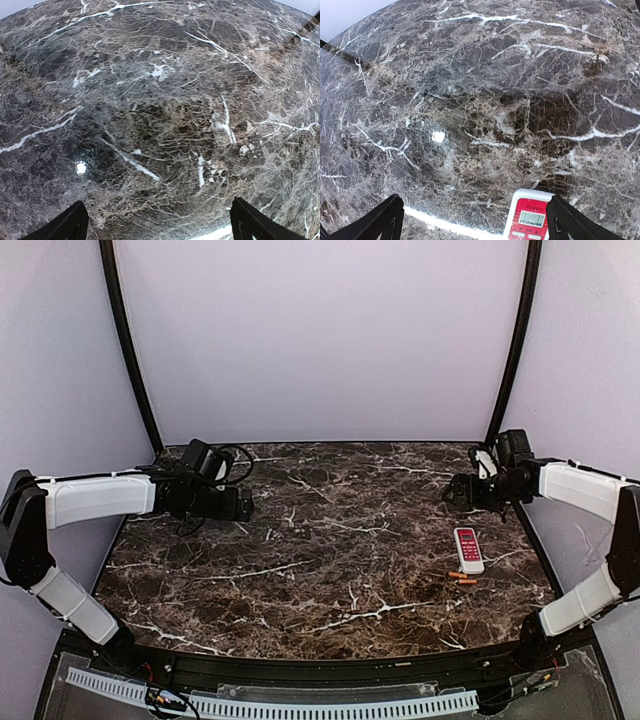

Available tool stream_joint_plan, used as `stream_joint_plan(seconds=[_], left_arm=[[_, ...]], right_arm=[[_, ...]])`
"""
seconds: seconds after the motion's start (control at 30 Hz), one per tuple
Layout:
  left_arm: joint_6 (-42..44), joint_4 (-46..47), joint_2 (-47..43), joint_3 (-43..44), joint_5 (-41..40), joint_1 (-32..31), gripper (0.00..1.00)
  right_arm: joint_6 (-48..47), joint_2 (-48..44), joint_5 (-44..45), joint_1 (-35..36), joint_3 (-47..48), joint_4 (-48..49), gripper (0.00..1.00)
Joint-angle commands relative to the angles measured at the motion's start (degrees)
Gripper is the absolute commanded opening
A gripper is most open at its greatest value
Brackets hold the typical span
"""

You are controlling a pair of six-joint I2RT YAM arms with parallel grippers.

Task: Load the batteries into the remote control
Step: Pick up the remote control from the center of the board.

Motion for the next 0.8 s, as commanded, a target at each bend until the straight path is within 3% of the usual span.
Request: stream_joint_plan(seconds=[0.0, 0.23, 0.47, 0.77], left_arm=[[0.1, -2.9, -0.3, 3.1, -2.9, -1.8, 1.0], [-3.4, 1.8, -2.6, -0.5, -4.9, -2.1, 1.0], [-4.0, -1.2, -1.1, 0.0, -14.9, -4.4, 1.0], [-6.2, -0.9, -0.4, -0.2, -17.7, -5.3, 1.0]], right_arm=[[1.8, -2.5, 2.9, 0.6, 1.3, -7.7, 0.99], [2.3, -2.8, 4.4, 0.6, 1.6, -15.2, 0.99], [3.7, -2.7, 5.1, 0.7, 0.2, -20.0, 0.99], [4.9, 0.3, 6.9, 1.1, -1.0, -21.1, 0.98]])
